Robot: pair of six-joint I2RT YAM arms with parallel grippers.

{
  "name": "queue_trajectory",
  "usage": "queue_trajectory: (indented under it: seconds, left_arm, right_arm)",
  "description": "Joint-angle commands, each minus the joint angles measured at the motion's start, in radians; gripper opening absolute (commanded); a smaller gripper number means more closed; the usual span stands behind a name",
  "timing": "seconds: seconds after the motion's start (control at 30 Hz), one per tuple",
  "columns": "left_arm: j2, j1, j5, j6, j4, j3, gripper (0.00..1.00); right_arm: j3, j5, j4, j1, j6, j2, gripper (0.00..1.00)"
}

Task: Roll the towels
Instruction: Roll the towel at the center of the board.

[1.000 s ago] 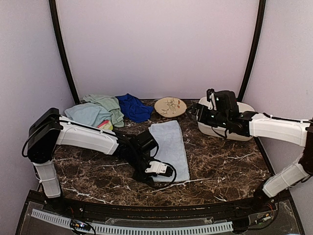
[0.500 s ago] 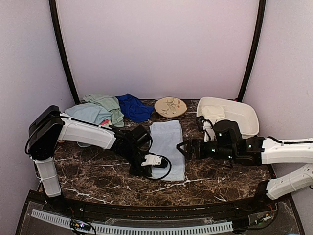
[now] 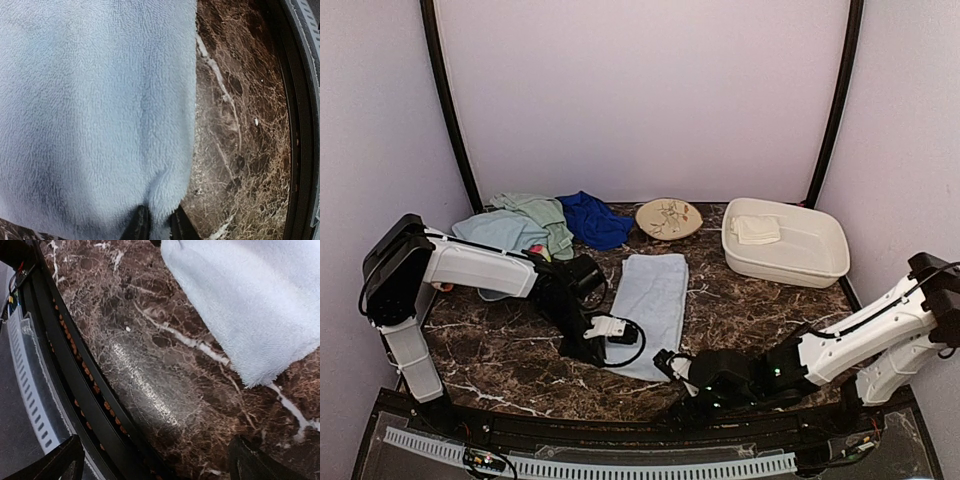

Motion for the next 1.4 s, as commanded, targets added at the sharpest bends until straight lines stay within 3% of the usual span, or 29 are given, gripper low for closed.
queue_trajectory:
  seconds: [0.0, 0.03, 0.07, 0.27, 0.67, 0.77, 0.87, 1.03, 1.13, 1.2, 1.37]
  left_arm:
    - [-0.016, 0.010, 0.059, 0.014, -0.093, 0.014, 0.16]
    - [-0.009, 0.012, 0.067, 0.013, -0.102, 0.023, 0.16]
    - [-0.001, 0.013, 0.076, 0.012, -0.113, 0.034, 0.16]
    - [0.042, 0.039, 0.109, 0.021, -0.172, 0.090, 0.16]
    - [0.092, 0.081, 0.149, 0.021, -0.221, 0.165, 0.15]
    - [0.095, 0.083, 0.160, 0.018, -0.225, 0.176, 0.16]
    - [0.093, 0.084, 0.172, 0.015, -0.228, 0.183, 0.18]
    - [0.067, 0.090, 0.182, 0.020, -0.229, 0.166, 0.26]
    - [0.022, 0.111, 0.185, 0.012, -0.191, 0.115, 0.40]
    - [-0.022, 0.132, 0.181, 0.008, -0.153, 0.080, 0.47]
    - [-0.146, 0.172, 0.144, 0.015, -0.045, -0.013, 0.58]
  right_arm:
    - [0.035, 0.326, 0.133, 0.026, -0.716, 0.091, 0.79]
    - [0.036, 0.429, 0.164, 0.026, -1.110, 0.113, 0.71]
    - [0.040, 0.449, 0.185, 0.026, -1.201, 0.136, 0.70]
    - [0.063, 0.516, 0.246, 0.029, -1.309, 0.241, 0.56]
    - [0.051, 0.439, 0.256, 0.035, -1.288, 0.231, 0.55]
    - [0.072, 0.421, 0.268, 0.025, -1.280, 0.261, 0.50]
    - [0.100, 0.413, 0.266, 0.001, -1.256, 0.293, 0.37]
    - [0.170, 0.342, 0.166, -0.065, -1.124, 0.305, 0.17]
    - [0.202, 0.271, 0.094, -0.097, -1.030, 0.288, 0.05]
    - [0.215, 0.226, 0.059, -0.112, -0.973, 0.269, 0.00]
    - [0.222, 0.037, 0.017, -0.182, -0.809, 0.195, 0.00]
